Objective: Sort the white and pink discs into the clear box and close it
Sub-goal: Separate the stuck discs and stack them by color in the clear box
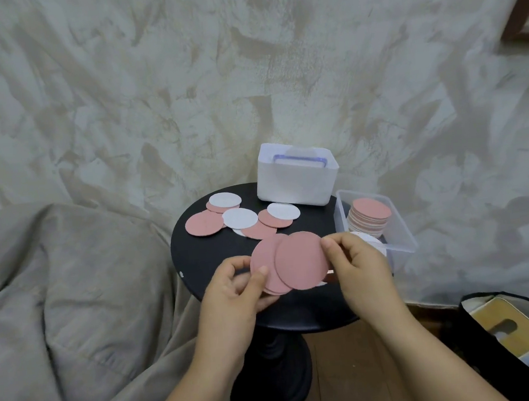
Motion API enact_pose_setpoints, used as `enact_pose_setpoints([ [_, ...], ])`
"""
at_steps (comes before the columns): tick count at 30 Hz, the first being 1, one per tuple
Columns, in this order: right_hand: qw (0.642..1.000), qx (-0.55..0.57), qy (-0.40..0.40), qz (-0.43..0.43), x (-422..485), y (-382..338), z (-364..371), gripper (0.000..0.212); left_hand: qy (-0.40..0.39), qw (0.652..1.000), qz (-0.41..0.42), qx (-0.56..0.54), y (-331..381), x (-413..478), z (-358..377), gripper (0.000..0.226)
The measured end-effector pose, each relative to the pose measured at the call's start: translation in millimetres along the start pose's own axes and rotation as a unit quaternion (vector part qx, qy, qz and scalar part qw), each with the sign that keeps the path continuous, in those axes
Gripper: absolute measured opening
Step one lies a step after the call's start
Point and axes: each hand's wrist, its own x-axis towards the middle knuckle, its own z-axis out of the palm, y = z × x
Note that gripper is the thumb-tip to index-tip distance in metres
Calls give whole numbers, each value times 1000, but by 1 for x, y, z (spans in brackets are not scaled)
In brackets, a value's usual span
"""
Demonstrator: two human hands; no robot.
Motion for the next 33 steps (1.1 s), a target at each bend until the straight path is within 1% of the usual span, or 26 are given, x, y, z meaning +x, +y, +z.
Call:
enact_pose_setpoints([
  [3,1000,-27,1,-5,-4,3,6,21,-39,999,5,24,2,-5,4,10],
  [7,1000,0,-7,-3,-10,6,14,16,-51,998,18,38,1,-5,2,23],
  [9,999,16,-30,0,-14,8,17,25,-55,997,26,53,-3,-5,0,33],
  [11,999,24,-43,-6,-19,9,20,34,-46,994,53,90,-9,-4,-2,37],
  [14,999,29,-20,-39,-27,9,22,35,-16,977,110,180,-15,-3,-1,40],
  [17,996,63,0,-65,-30,7,22,34,-1,973,136,188,-19,-4,2,38],
  [19,995,62,3,-81,-31,9,23,38,7,970,145,194,-21,-4,1,37],
  [21,995,44,-5,-93,-31,14,25,39,8,965,157,212,-23,-3,-2,42],
  [24,991,-19,-5,-131,-33,24,28,34,-7,941,189,281,-25,-5,-6,50],
  [27,982,-56,3,-183,-36,31,32,40,-25,908,234,346,-29,-7,-7,46],
  [29,975,-72,2,-211,-38,33,32,42,-44,891,252,374,-33,-8,-8,51],
  [31,969,-81,4,-232,-39,34,32,41,-49,883,261,388,-34,-9,-9,55],
  [33,967,-72,15,-242,-39,33,31,39,-23,883,270,383,-32,-10,-9,51],
])
